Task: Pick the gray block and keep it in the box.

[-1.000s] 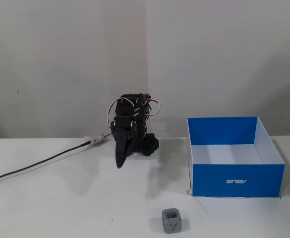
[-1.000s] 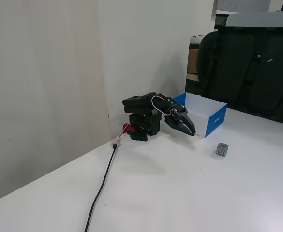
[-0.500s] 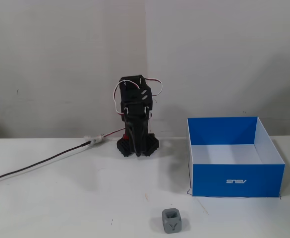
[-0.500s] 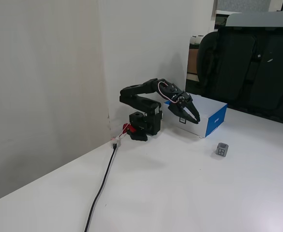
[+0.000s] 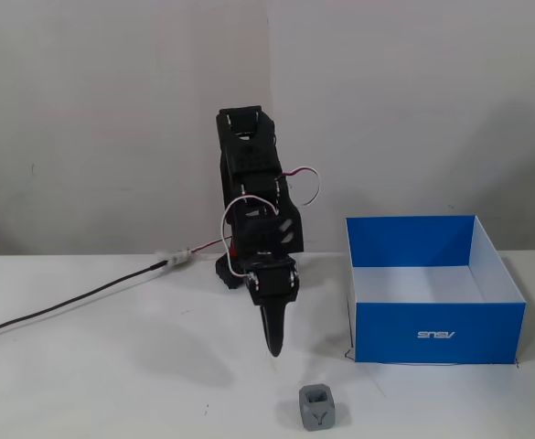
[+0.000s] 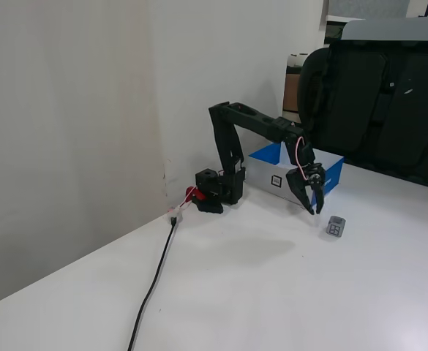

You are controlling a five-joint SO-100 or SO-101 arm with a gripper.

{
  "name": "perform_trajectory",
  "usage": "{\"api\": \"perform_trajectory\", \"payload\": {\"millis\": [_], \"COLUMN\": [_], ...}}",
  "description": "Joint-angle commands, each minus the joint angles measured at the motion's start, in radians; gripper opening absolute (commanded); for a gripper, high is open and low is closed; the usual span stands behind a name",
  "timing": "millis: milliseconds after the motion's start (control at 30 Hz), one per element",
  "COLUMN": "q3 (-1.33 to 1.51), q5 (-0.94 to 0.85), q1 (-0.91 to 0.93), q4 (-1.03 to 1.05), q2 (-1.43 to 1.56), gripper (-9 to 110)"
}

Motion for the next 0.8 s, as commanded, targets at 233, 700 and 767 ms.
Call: {"api": "perform_trajectory", "payload": {"millis": [233, 700, 767], "q3": [-0.167, -0.43, -0.445], "q5": [0.012, 0.048, 0.051], "q1": [-0.12, -0.14, -0.138], "q4": [0.008, 0.054, 0.055], "q2": [-0.043, -0.422, -0.453], "gripper": [33, 35, 35]}}
